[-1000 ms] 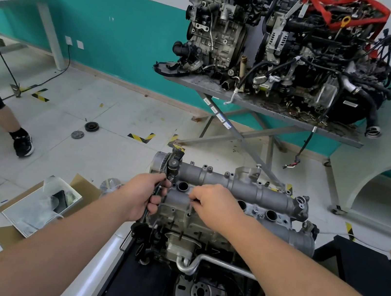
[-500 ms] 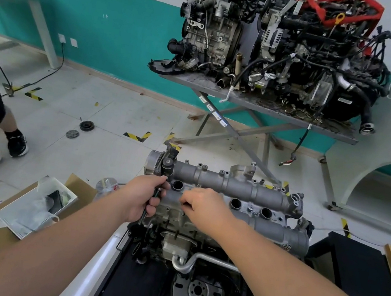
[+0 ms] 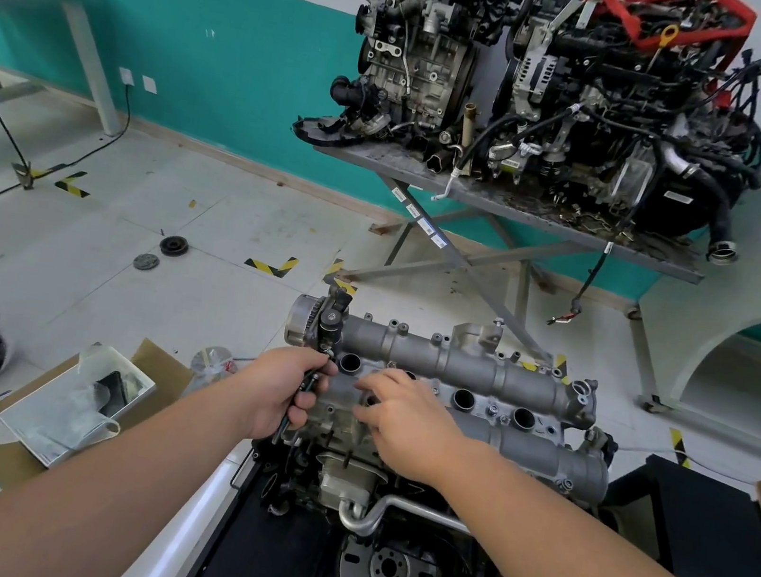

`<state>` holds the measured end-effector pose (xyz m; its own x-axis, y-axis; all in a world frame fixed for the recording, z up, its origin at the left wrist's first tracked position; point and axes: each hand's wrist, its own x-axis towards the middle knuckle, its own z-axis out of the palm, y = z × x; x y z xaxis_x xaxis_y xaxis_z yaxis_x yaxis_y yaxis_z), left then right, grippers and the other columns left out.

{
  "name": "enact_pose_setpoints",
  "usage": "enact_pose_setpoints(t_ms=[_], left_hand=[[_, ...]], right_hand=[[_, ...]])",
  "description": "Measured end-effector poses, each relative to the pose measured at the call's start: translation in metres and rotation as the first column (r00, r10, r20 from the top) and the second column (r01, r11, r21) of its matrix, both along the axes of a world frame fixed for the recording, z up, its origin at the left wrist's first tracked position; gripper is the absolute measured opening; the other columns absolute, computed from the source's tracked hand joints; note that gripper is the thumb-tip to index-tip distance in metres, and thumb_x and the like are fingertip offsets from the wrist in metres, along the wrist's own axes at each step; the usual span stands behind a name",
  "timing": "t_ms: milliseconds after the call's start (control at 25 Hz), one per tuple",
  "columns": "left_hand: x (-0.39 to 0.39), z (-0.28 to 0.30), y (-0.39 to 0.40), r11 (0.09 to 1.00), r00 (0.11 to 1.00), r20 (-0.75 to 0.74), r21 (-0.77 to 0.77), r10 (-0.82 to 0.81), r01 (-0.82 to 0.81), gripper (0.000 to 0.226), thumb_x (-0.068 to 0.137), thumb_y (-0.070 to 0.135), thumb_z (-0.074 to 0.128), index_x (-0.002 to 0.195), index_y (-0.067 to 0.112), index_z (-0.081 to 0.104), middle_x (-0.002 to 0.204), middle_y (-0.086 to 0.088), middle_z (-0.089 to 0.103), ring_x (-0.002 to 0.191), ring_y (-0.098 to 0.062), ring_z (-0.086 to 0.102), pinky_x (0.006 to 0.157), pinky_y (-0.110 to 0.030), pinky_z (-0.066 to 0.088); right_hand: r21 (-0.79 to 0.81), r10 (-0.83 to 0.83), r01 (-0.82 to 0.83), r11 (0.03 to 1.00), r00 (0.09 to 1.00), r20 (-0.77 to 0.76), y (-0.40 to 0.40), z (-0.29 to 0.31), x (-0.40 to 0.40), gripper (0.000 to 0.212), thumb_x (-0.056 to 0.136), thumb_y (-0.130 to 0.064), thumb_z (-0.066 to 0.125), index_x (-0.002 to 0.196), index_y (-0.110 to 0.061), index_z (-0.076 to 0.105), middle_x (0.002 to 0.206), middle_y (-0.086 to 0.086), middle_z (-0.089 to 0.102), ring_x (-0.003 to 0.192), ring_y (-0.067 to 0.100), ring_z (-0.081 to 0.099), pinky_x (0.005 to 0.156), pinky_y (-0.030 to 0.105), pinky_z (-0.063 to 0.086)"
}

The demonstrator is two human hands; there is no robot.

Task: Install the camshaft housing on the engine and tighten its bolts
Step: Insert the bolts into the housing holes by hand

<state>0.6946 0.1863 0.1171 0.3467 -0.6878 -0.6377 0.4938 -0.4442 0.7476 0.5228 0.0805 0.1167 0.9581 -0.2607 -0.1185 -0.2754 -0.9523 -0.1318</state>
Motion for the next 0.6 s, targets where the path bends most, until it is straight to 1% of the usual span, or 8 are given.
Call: enact_pose_setpoints(t_ms=[120, 280, 360, 440, 480, 520, 560, 600], left_hand=[[-0.002, -0.001, -0.001, 1.000, 1.000, 0.024, -0.001, -0.019, 0.019, 0.018, 0.101, 0.021, 0.046, 0.092, 0.013, 0.059, 0.062, 0.003, 0.053, 0.043, -0.008, 0.031, 0.039, -0.019, 0.020], [-0.011, 0.002, -0.008, 0.999, 0.999, 0.038, -0.021, -0.036, 0.037, 0.018, 0.101, 0.022, 0.047, 0.093, 0.014, 0.062, 0.065, 0.003, 0.053, 0.044, -0.009, 0.030, 0.040, -0.018, 0.020], [-0.015, 0.007, -0.011, 0.997, 0.997, 0.042, -0.042, -0.058, 0.060, 0.019, 0.102, 0.022, 0.048, 0.093, 0.014, 0.063, 0.064, 0.003, 0.053, 0.044, -0.008, 0.031, 0.040, -0.018, 0.021], [-0.017, 0.013, -0.014, 0.993, 0.994, 0.055, -0.071, -0.096, 0.099, 0.019, 0.102, 0.022, 0.049, 0.092, 0.014, 0.063, 0.063, 0.004, 0.053, 0.043, -0.008, 0.031, 0.039, -0.018, 0.022], [-0.018, 0.017, -0.016, 0.989, 0.991, 0.068, -0.083, -0.119, 0.125, 0.018, 0.102, 0.021, 0.050, 0.092, 0.014, 0.063, 0.063, 0.004, 0.052, 0.043, -0.007, 0.031, 0.038, -0.018, 0.022], [-0.019, 0.020, -0.019, 0.985, 0.986, 0.083, -0.090, -0.142, 0.149, 0.017, 0.102, 0.020, 0.052, 0.093, 0.013, 0.064, 0.063, 0.004, 0.050, 0.043, -0.007, 0.031, 0.038, -0.018, 0.022], [-0.021, 0.023, -0.021, 0.980, 0.981, 0.101, -0.092, -0.165, 0.174, 0.015, 0.101, 0.019, 0.053, 0.092, 0.013, 0.064, 0.062, 0.004, 0.049, 0.043, -0.007, 0.030, 0.038, -0.018, 0.021], [-0.025, 0.026, -0.024, 0.975, 0.974, 0.122, -0.093, -0.191, 0.203, 0.014, 0.101, 0.018, 0.055, 0.091, 0.013, 0.064, 0.061, 0.004, 0.048, 0.043, -0.007, 0.029, 0.037, -0.018, 0.021]], right_hand=[[-0.043, -0.001, -0.003, 0.999, 0.995, -0.097, -0.003, 0.000, -0.007, 0.055, 0.095, -0.011, 0.052, 0.144, -0.035, 0.050, 0.159, 0.000, 0.031, 0.148, 0.022, 0.015, 0.116, 0.047, 0.020], [-0.078, 0.042, -0.053, 0.995, 0.990, -0.136, -0.007, 0.006, -0.004, 0.051, 0.097, -0.018, 0.051, 0.143, -0.038, 0.050, 0.154, 0.000, 0.037, 0.146, 0.024, 0.020, 0.113, 0.047, 0.026], [-0.016, 0.002, -0.004, 1.000, 0.992, -0.129, -0.010, 0.010, -0.004, 0.045, 0.099, -0.023, 0.050, 0.140, -0.040, 0.054, 0.155, -0.001, 0.035, 0.144, 0.024, 0.023, 0.112, 0.046, 0.029], [0.162, -0.138, 0.136, 0.977, 0.990, 0.005, -0.011, 0.011, -0.008, 0.042, 0.099, -0.026, 0.052, 0.140, -0.037, 0.055, 0.156, -0.003, 0.035, 0.140, 0.020, 0.031, 0.114, 0.041, 0.031], [0.289, -0.277, 0.238, 0.927, 0.956, 0.100, -0.011, 0.014, -0.011, 0.041, 0.099, -0.027, 0.054, 0.140, -0.033, 0.055, 0.152, -0.004, 0.040, 0.134, 0.015, 0.039, 0.112, 0.036, 0.034], [0.429, -0.431, 0.329, 0.842, 0.887, 0.166, -0.012, 0.018, -0.011, 0.039, 0.099, -0.028, 0.056, 0.138, -0.030, 0.057, 0.143, -0.008, 0.050, 0.125, 0.010, 0.048, 0.108, 0.030, 0.037], [0.580, -0.565, 0.382, 0.720, 0.808, 0.170, -0.016, 0.024, -0.011, 0.035, 0.099, -0.030, 0.058, 0.134, -0.028, 0.061, 0.128, -0.012, 0.061, 0.113, 0.007, 0.058, 0.101, 0.028, 0.043], [0.737, -0.659, 0.385, 0.555, 0.744, 0.108, -0.019, 0.031, -0.011, 0.030, 0.098, -0.031, 0.061, 0.127, -0.026, 0.066, 0.112, -0.014, 0.070, 0.099, 0.006, 0.065, 0.093, 0.027, 0.051]])
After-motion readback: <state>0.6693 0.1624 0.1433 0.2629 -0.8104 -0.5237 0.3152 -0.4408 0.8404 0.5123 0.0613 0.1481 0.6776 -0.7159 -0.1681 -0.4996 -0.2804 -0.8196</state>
